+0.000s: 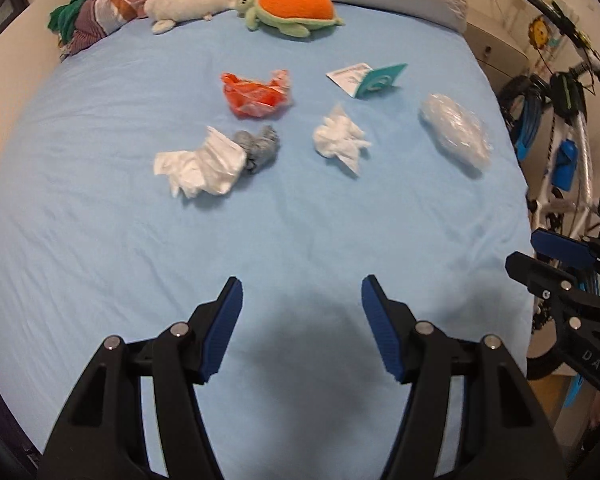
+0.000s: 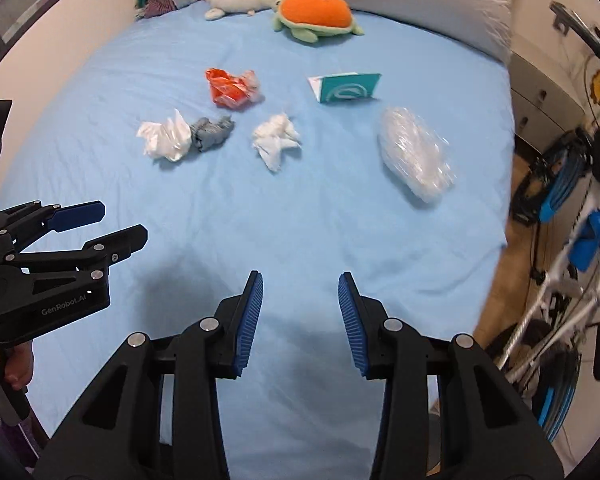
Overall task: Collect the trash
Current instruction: 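Grasp the white tissue with left tool while right tool grasps the grey cloth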
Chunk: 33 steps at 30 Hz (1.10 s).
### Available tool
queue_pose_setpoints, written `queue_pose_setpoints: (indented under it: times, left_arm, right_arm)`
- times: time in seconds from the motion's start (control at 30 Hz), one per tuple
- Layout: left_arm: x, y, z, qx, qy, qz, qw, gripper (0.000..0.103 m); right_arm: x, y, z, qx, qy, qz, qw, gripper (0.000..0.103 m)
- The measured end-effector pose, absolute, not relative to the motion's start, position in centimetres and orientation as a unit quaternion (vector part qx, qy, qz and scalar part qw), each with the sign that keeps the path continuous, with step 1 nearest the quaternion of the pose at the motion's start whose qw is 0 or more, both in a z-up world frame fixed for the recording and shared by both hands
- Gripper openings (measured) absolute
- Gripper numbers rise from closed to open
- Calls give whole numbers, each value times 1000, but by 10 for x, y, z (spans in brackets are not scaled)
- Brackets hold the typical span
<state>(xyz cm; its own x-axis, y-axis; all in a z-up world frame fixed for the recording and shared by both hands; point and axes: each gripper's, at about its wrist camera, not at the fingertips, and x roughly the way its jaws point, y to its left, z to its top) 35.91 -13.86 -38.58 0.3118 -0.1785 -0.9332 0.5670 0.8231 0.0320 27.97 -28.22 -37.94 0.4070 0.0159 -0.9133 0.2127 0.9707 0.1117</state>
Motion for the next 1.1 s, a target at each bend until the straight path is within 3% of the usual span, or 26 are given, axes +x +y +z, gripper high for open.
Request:
queue_pose_setpoints:
  times: [0.4,0.73,0.8,0.87,1.1]
  left_arm:
    - [452,-113,-417,166,525,-203,810,63]
    - [495,-112,-450,144,532,-200,810,62]
    - [504,-111,-461,133,544,-201,803,57]
    - [510,-108,-468,119,557,-205,796,33]
    - [503,-99,-462,125,543,-212,803,15]
  right_arm:
    - [400,-248,-408,72,541,-9,838,38]
    - [442,-245,-431,72,546,-3,834,38]
    - [446,-244,-434,73,548,-3,833,38]
    - [449,-242,-437,72,550,-1,832,38]
    - [462,-228,-441,68,553,14,830,38]
